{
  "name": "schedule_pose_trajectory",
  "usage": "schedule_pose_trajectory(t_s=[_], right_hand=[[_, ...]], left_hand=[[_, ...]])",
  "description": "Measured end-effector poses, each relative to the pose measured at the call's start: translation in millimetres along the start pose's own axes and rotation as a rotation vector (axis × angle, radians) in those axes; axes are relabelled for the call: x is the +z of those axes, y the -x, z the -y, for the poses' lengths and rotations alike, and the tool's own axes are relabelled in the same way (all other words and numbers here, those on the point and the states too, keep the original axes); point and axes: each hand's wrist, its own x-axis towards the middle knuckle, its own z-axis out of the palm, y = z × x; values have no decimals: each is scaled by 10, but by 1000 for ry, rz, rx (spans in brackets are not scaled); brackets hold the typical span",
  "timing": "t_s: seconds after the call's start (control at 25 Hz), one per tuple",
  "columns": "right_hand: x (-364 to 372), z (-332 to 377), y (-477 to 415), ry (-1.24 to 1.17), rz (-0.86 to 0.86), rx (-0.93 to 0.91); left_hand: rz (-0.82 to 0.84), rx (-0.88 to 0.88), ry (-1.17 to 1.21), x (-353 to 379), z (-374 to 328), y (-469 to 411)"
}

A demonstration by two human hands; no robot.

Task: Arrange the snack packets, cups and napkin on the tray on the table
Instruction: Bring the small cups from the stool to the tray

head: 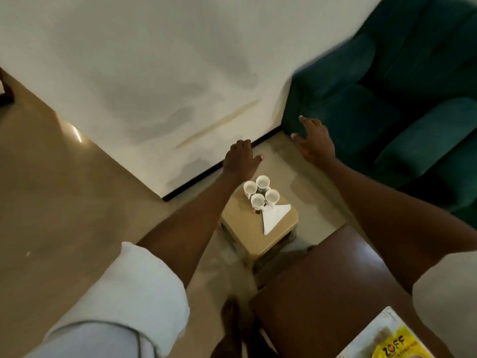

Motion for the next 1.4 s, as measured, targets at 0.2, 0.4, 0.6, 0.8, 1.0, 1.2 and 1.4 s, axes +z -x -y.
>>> schedule_pose_trajectory(t_s=[0.2, 0.4, 0.6, 0.8, 1.0, 1.2, 1.4], right_hand=[[1469, -752, 64, 71, 220, 67], [2693, -1421, 341, 178, 456, -2], [3095, -1487, 378, 253, 308, -3], [3133, -1424, 302, 250, 276, 1], [3133, -1282, 263, 221, 239, 32], [3026, -1241, 285, 248, 230, 15], [2484, -1094, 520, 241, 141, 44]], left_hand=[[210, -71, 12, 1487, 397, -124], [281, -158, -22, 2703, 817, -122], [141, -140, -78, 3039, 808, -170], [79, -168, -36, 3040, 706, -157], [50, -156, -12, 3006, 630, -155], [45, -138, 20, 2911, 570, -176], [25, -19, 12, 2444, 411, -53]])
